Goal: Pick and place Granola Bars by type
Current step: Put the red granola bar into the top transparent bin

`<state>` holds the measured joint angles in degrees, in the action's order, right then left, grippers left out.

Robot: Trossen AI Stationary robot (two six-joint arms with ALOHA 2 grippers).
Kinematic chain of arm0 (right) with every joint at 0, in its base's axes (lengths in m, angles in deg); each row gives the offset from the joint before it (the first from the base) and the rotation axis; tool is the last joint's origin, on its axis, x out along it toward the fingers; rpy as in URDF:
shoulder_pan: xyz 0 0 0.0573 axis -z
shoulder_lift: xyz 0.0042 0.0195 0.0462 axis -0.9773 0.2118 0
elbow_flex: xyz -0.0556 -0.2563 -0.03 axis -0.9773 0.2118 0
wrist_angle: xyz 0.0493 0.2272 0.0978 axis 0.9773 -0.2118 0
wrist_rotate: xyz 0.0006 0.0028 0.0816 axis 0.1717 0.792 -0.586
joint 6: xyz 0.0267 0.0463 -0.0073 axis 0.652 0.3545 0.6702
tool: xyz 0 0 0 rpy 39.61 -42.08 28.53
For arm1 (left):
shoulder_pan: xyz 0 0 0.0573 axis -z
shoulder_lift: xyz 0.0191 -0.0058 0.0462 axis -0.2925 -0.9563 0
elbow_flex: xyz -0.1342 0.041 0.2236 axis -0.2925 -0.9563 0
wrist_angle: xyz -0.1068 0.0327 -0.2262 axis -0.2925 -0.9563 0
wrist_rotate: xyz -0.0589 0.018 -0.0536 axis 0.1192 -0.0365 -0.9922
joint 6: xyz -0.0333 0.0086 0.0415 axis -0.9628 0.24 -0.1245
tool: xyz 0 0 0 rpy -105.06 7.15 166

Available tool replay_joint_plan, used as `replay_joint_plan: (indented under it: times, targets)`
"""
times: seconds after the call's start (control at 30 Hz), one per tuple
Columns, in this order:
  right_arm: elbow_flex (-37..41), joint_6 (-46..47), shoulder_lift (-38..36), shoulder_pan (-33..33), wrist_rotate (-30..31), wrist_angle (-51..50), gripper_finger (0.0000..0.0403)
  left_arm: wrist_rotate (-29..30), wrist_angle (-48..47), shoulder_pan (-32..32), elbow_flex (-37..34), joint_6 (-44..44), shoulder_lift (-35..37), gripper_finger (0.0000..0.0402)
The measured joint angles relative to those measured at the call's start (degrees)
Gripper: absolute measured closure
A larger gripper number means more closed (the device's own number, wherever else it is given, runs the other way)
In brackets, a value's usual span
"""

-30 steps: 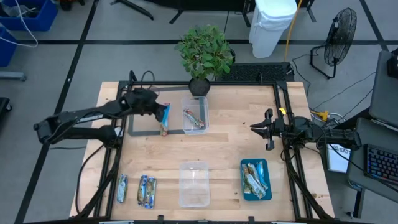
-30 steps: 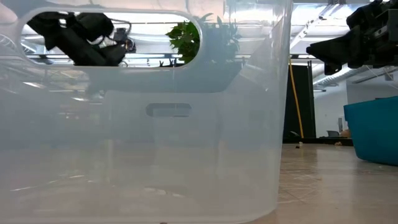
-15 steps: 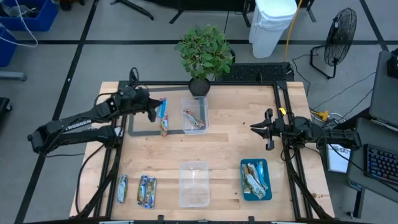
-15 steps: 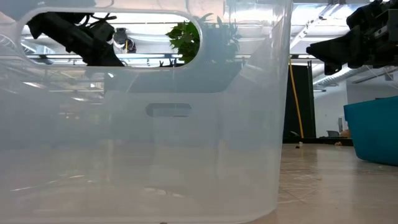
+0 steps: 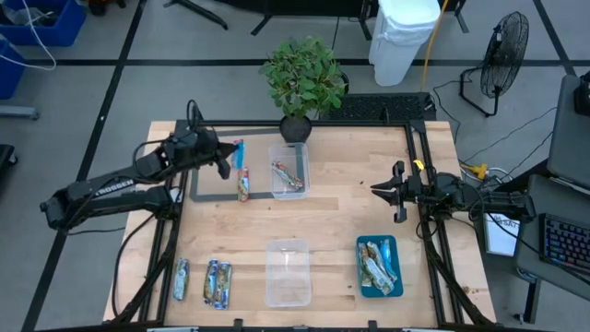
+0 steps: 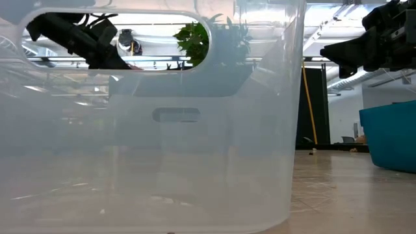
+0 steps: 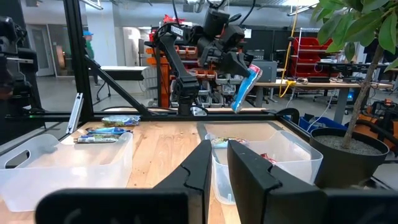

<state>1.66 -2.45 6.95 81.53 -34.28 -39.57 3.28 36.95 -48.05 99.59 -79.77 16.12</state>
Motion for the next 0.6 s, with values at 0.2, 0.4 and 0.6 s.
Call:
replay_joint_plan:
  times: [0.2,0.4,0.6]
  targets:
    - [0.01,0.0,0.02,0.01,0.02,0.0,0.0359,-1.68,10.23,0.0,-7.01,-0.67,-0.02,0.04]
    - [0.01,0.01,0.01,-0.01,0.02,0.01,0.0358,-0.69,15.7,-0.07,-10.97,-1.5,2.56,0.0401]
    - [0.02,0.02,0.0,0.0,0.0,0.0,0.0359,-0.28,13.8,-1.85,-11.93,-1.54,11.04,0.0401]
